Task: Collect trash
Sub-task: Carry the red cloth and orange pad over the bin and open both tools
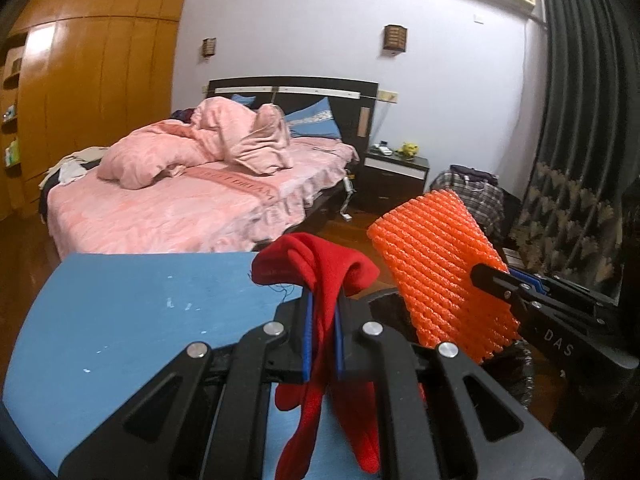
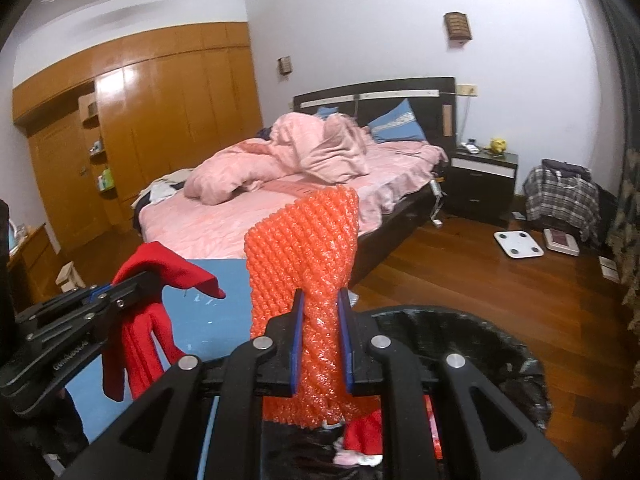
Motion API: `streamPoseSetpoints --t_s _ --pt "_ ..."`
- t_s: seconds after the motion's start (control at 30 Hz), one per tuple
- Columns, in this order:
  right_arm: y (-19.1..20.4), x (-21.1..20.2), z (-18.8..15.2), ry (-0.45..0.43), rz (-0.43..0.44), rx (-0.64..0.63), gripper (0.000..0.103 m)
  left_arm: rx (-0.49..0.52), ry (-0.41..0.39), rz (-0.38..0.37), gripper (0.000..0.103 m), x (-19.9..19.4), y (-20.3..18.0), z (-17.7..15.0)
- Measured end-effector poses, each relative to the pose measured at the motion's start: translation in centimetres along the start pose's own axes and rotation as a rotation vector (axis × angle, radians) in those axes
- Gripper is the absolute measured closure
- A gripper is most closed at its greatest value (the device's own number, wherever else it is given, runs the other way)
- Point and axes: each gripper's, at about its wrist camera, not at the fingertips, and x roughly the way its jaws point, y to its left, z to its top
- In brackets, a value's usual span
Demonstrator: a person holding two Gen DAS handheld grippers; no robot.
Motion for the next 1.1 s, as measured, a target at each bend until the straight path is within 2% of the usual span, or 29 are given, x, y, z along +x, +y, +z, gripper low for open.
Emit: streamPoseSetpoints --t_s 0.6,0.9,1.1 --pt "-8.8 -1.6 -0.2 -0.009 -0.149 0.062 0.087 0.081 0.025 -0.150 0.095 4.6 -7.4 0.7" --pt "-12.3 -0.8 -1.3 0.023 -0.204 0.082 0.087 0.128 0.081 -0.221 0.095 8.3 -10.5 -0.3" --pt "-14.2 0.4 -2.6 0.056 -0.221 0.105 0.087 0.142 0.129 -0.242 0.095 10.7 -11.5 -1.5"
